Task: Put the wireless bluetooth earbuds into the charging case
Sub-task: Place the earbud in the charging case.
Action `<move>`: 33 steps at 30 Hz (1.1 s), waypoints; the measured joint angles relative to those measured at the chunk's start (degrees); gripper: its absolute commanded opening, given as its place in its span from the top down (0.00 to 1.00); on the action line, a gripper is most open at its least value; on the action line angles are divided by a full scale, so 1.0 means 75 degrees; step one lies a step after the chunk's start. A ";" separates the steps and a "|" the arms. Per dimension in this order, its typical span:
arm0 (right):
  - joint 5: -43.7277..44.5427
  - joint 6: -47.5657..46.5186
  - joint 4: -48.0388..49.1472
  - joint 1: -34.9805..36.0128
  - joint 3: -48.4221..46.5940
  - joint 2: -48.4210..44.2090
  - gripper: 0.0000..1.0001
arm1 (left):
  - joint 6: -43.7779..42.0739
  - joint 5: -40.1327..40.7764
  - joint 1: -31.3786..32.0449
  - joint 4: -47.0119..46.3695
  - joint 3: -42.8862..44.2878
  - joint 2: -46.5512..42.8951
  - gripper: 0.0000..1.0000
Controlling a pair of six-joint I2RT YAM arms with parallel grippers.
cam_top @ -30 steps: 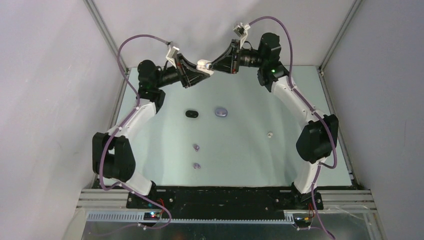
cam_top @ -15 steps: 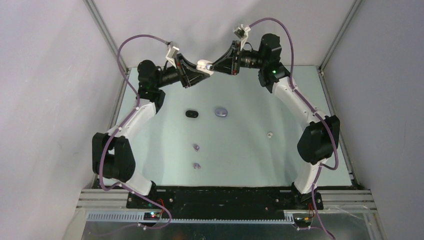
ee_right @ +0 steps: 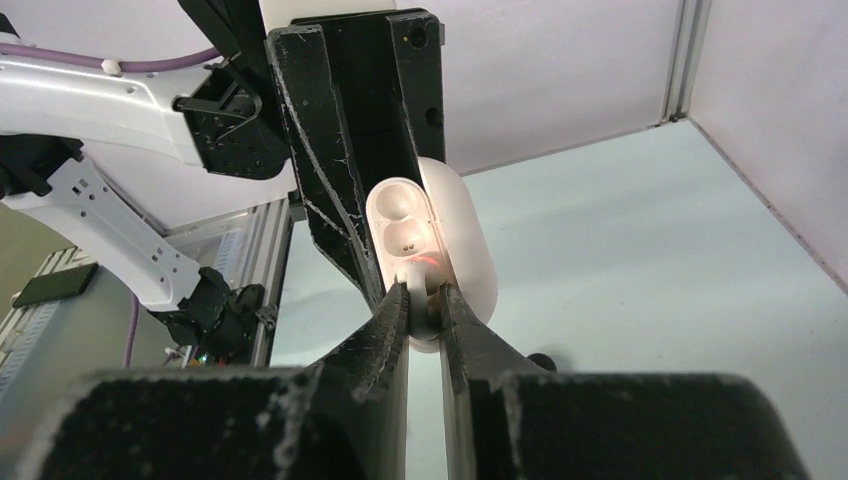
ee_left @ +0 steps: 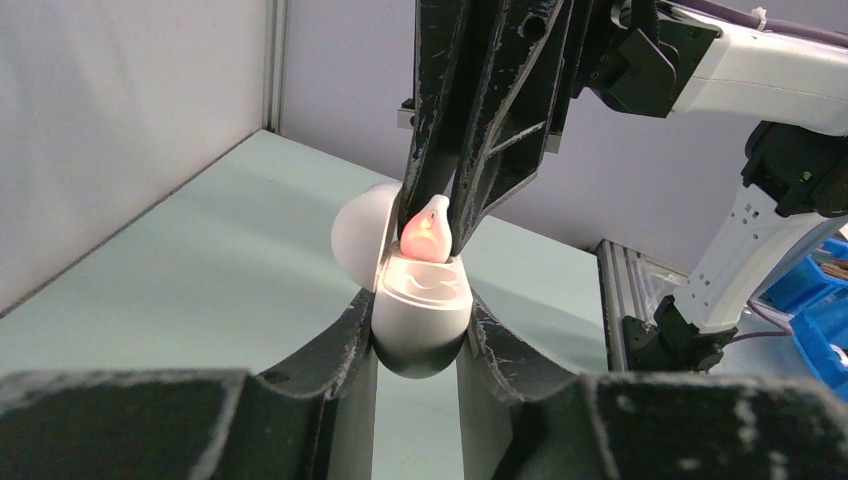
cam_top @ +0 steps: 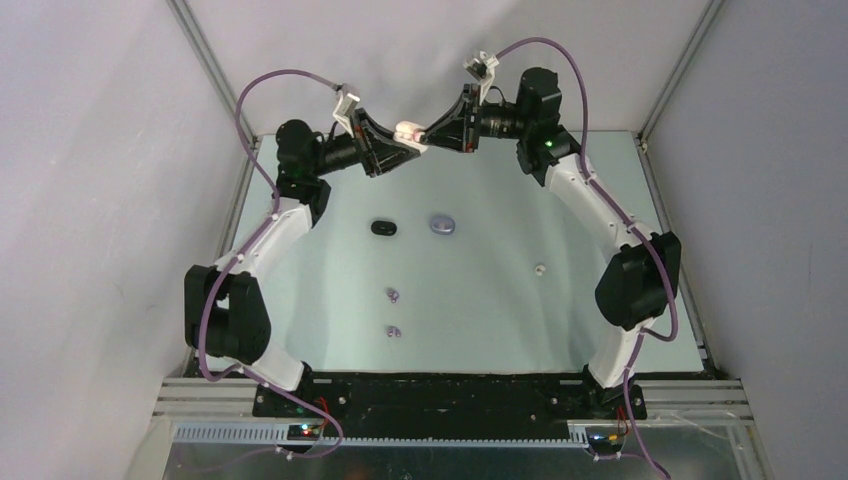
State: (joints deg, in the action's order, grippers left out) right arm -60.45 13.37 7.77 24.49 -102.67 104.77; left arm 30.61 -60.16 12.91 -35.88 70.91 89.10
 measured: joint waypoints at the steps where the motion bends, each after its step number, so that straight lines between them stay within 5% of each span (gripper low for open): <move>1: 0.0000 -0.0044 -0.0079 -0.0012 0.0000 -0.0015 0.81 | 0.0000 -0.0003 0.0003 0.0003 0.0000 0.0000 1.00; 13: -0.0157 -0.0277 -0.0431 -0.0050 0.0000 -0.0137 0.61 | 0.0000 0.0009 0.0055 0.0000 0.0000 0.0006 1.00; 33: -0.0385 -0.0216 -0.0930 -0.0265 -0.0172 -0.0379 0.56 | 0.0003 0.0047 0.0067 -0.0277 0.0000 0.0006 1.00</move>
State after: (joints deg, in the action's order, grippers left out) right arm -63.33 11.75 0.80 22.50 -103.96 101.93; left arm 30.63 -59.81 13.41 -37.95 70.91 89.14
